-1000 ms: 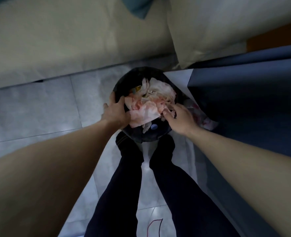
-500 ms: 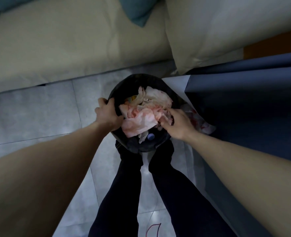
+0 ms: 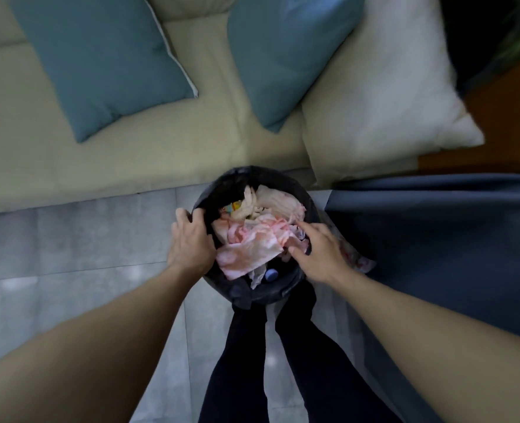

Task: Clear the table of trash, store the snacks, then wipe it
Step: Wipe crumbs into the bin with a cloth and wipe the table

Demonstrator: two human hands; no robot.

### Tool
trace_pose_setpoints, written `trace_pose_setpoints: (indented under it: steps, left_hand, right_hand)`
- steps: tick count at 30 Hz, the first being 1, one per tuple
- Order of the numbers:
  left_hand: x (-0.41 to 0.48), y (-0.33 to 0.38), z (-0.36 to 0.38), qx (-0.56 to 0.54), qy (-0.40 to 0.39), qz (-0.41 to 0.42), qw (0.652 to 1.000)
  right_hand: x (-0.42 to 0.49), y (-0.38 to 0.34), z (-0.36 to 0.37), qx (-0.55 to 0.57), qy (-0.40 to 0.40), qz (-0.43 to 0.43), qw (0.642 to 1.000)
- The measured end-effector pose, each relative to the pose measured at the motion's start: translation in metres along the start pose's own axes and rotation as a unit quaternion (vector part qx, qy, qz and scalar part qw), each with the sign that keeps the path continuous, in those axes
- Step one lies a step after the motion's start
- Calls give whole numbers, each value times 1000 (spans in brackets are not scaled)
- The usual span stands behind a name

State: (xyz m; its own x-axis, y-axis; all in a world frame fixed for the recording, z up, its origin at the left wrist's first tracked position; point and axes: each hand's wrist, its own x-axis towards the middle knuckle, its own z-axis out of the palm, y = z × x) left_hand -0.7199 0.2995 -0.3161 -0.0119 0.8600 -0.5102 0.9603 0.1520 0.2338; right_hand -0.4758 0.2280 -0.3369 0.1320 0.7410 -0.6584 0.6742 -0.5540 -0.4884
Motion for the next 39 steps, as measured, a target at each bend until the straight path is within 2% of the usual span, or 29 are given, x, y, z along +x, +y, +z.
trace_pose_setpoints:
  steps: [8,14,18,29,34,39]
  left_hand:
    - [-73,33,-101,-10,89,60,994]
    - [-137,67,-163,-21,124,68,990]
    - [-170,80,-186,-36,130,112,985]
    - [-257,78,-185,-150,57,264,951]
    - [-283,78,-167,-170,10,297,940]
    - [-308,89,-144,-146,-60,278,947]
  right_hand:
    - [-72,-62,-88,-56,110,-45,991]
    - [-137,-88,-141,-60,167,-72,982]
    - [-182,-87,-160,-60,196,-69,976]
    - [-305,-47,-152,-43,292,1,955]
    - [-358,-20,-131,-23,302,58,951]
    - [-405,16,-101,18,313,104,944]
